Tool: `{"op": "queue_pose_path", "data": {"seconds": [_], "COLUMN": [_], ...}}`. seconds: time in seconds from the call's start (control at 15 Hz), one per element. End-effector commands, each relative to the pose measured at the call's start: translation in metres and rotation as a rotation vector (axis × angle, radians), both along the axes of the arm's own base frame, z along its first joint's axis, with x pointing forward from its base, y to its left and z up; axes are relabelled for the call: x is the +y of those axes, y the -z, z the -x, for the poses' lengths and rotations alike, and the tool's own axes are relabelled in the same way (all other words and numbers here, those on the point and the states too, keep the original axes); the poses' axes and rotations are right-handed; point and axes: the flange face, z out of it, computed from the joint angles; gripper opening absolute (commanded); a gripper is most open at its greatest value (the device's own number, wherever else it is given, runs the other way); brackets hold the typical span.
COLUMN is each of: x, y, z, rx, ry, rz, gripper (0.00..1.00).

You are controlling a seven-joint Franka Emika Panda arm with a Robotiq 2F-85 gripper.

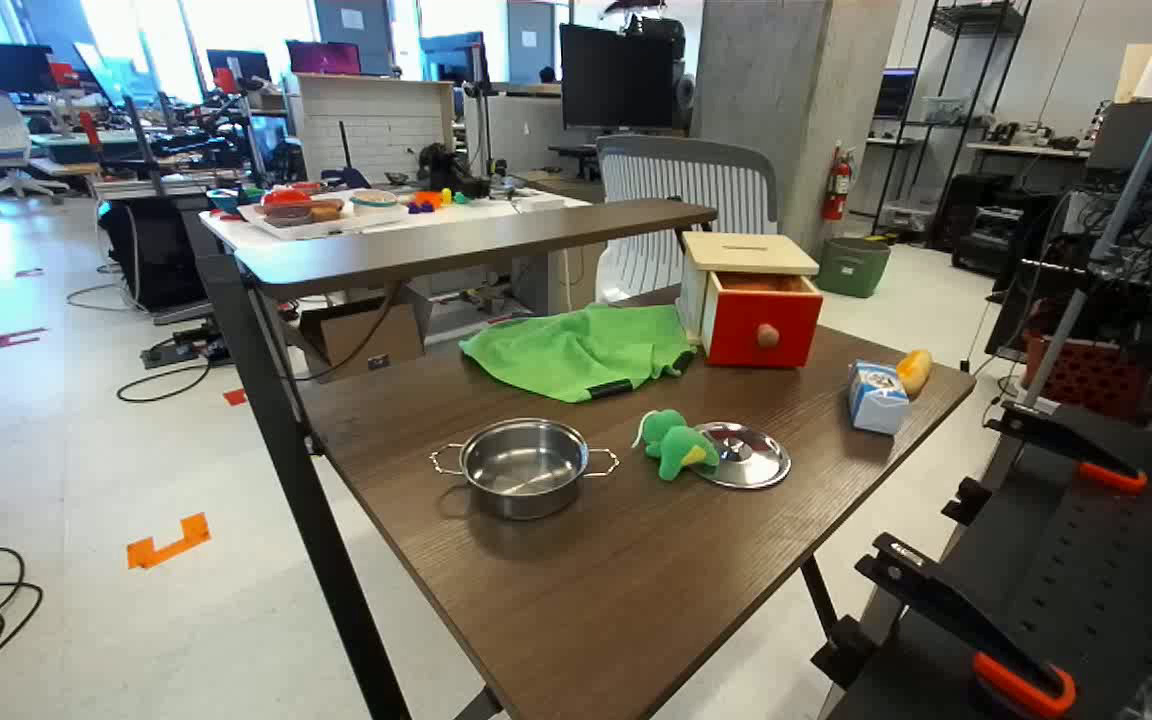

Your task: Move the cloth

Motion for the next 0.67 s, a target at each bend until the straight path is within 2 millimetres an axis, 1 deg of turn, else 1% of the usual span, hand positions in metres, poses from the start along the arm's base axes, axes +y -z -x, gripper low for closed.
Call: {"op": "queue_pose_path", "data": {"seconds": [0.0, 0.13, 0.27, 0.4, 0.6], "x": [0.0, 0.001, 0.003, 0.004, 0.005], "y": [-0.001, 0.001, 0.008, 0.018, 0.043], "z": [0.0, -0.002, -0.012, -0.027, -0.061], "rx": [0.0, -0.004, -0.022, -0.032, -0.083], "ry": [0.0, 0.015, 0.06, 0.109, 0.237], "rz": [0.0, 0.003, 0.006, -0.004, -0.027], "gripper": [1.0, 1.0, 1.0, 1.0, 1.0]}}
